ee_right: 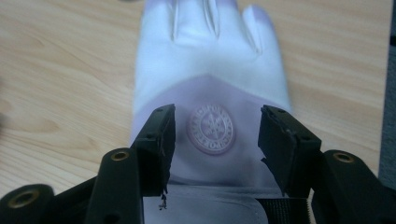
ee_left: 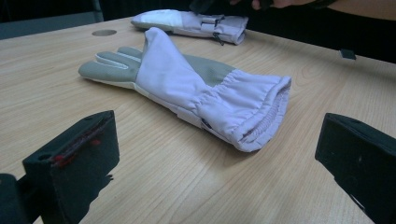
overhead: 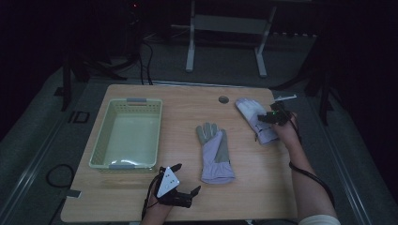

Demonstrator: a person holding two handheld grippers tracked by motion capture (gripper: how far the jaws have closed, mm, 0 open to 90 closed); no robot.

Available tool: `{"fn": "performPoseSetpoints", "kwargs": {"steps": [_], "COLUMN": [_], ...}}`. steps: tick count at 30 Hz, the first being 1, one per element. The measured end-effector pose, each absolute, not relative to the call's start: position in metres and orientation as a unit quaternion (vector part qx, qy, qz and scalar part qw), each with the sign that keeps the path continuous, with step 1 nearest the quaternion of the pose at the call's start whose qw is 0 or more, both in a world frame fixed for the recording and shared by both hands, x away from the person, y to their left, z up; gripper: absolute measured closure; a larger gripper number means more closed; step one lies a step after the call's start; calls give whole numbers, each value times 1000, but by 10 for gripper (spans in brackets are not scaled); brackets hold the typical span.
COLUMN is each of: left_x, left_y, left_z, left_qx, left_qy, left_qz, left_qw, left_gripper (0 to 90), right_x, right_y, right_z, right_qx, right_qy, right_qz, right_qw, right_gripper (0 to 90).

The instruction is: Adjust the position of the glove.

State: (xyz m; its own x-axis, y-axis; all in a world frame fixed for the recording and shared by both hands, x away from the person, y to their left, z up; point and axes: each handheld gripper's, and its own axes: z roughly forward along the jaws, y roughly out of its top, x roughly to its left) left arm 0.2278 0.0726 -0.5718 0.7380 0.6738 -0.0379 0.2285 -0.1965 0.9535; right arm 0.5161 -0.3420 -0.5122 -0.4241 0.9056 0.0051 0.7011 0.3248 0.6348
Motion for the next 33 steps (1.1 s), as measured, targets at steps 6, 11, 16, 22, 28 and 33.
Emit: {"fn": "performPoseSetpoints", "kwargs": {"steps": [6,11,16,22,28,33], "left_x": [228,228,228,228,228,229], "left_y": [73,72,72,72,72,71], "left_z": [-572,-572,-572,-572,-572,-572], "left_qx": [748,748,748,748,750,751], "left_qy": [301,301,301,303,302,300], "left_qz": [200,198,200,198,198,196], "left_qw": [557,557,557,556,555,555], "left_gripper": [0,0,0,0,0,0], "right_x": [519,518,517,504,478,444], "right_y": [-346,-346,-342,-339,-342,-347], "right_z": [-529,-533,-531,-519,-495,-466], "right_qx": [517,513,516,527,537,553], "right_qy": [791,793,795,779,758,726], "right_qz": [287,296,288,299,325,373], "right_qw": [155,140,137,159,178,167], "right_gripper": [477,595,724,799,802,804]}}
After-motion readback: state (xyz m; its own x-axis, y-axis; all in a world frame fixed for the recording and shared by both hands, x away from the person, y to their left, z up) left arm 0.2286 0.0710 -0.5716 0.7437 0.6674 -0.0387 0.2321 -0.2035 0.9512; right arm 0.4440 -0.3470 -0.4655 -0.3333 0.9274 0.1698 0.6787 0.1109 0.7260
